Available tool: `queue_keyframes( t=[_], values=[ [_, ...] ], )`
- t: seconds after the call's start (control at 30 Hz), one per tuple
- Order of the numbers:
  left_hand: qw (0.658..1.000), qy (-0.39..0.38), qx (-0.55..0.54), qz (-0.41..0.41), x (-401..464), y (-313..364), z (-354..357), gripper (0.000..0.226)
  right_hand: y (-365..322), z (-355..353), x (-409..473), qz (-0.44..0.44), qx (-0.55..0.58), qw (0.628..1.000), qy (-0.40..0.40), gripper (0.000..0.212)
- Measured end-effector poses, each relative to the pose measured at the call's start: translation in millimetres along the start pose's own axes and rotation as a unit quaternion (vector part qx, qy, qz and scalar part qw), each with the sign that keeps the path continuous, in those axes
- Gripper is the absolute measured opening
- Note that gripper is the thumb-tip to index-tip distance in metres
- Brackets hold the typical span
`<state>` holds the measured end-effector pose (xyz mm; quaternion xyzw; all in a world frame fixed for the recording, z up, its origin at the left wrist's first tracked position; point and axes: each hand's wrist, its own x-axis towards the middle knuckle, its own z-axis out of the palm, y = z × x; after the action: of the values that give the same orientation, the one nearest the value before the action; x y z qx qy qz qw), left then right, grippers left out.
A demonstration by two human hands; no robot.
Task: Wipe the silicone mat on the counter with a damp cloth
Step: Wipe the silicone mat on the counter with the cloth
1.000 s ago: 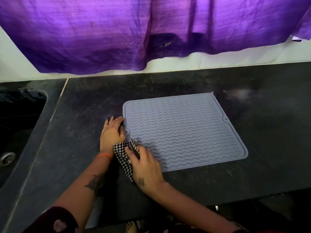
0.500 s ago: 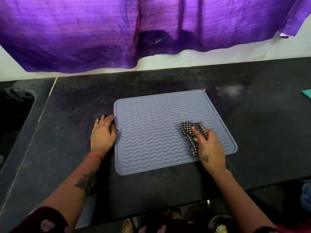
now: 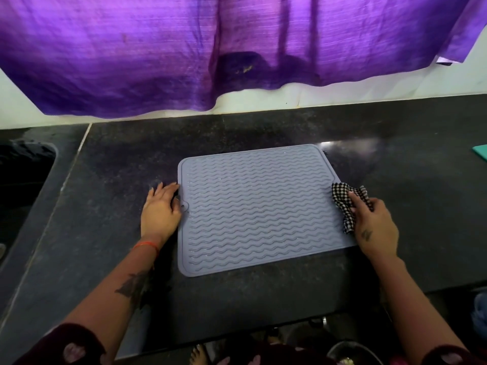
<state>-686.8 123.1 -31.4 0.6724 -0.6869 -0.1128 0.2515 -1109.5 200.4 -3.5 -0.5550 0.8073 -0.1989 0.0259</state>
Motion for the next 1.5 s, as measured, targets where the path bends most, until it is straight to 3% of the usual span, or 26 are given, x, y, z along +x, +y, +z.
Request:
queue_keyframes(
  t=[0.13, 0.23, 0.37, 0.47, 0.53, 0.6, 0.67, 0.73, 0.93, 1.07, 1.17, 1.3, 1.4, 1.5],
  values=[
    [1.0, 0.009, 0.009, 0.01, -0.2, 2.6, -0.7, 0.041, -23.5, -7.9, 2.5, 0.022, 0.101, 0.992, 0.069, 0.037],
    [0.999, 0.026, 0.018, 0.031, 0.2, 4.5, -0.9, 0.041, -53.2, -13.9, 1.0, 0.072, 0.241, 0.967, 0.047, 0.051],
    [0.997, 0.057, -0.02, 0.044, 2.1, 16.9, -5.0, 0.038, -105.4, -12.0, -5.4, 0.159, 0.498, 0.845, -0.11, 0.071],
    [0.985, 0.053, -0.165, -0.009, -1.6, 47.8, -11.0, 0.031, -144.5, -7.4, -12.7, 0.173, 0.592, 0.759, -0.211, 0.061],
    [0.938, -0.018, -0.327, -0.114, -4.1, 74.6, -18.4, 0.03, -167.5, -3.2, -18.3, 0.156, 0.614, 0.735, -0.242, 0.046],
    [0.834, -0.136, -0.495, -0.202, -10.7, 98.0, -25.0, 0.025, -183.6, 4.0, -23.2, 0.148, 0.618, 0.731, -0.249, 0.04],
    [0.739, -0.217, -0.593, -0.238, -20.5, 112.3, -29.5, 0.029, -194.2, 11.7, -27.6, 0.138, 0.61, 0.739, -0.251, 0.037],
    [0.704, -0.229, -0.628, -0.239, -27.4, 117.4, -30.0, 0.035, -199.7, 15.8, -31.8, 0.127, 0.603, 0.742, -0.265, 0.032],
    [0.715, -0.151, -0.635, -0.25, -33.3, 108.2, -27.3, 0.03, -207.3, 11.9, -37.6, 0.129, 0.604, 0.73, -0.294, 0.032],
    [0.7, -0.131, -0.65, -0.265, -35.0, 104.2, -28.3, 0.023, -210.2, 7.0, -35.1, 0.114, 0.546, 0.755, -0.343, 0.017],
    [0.682, -0.112, -0.67, -0.271, -35.4, 100.4, -29.5, 0.014, -211.2, 4.3, -32.1, 0.112, 0.552, 0.739, -0.37, 0.009],
    [0.695, -0.079, -0.664, -0.264, -32.7, 100.0, -33.1, 0.017, -208.0, 4.9, -30.4, 0.133, 0.598, 0.671, -0.417, 0.005],
    [0.696, -0.076, -0.666, -0.257, -29.3, 101.2, -39.9, 0.02, -203.6, 9.7, -28.3, 0.217, 0.651, 0.58, -0.439, 0.022],
    [0.678, -0.108, -0.68, -0.257, -27.3, 103.2, -45.1, 0.025, -198.9, 13.7, -30.8, 0.241, 0.654, 0.539, -0.472, 0.033]
  ],
)
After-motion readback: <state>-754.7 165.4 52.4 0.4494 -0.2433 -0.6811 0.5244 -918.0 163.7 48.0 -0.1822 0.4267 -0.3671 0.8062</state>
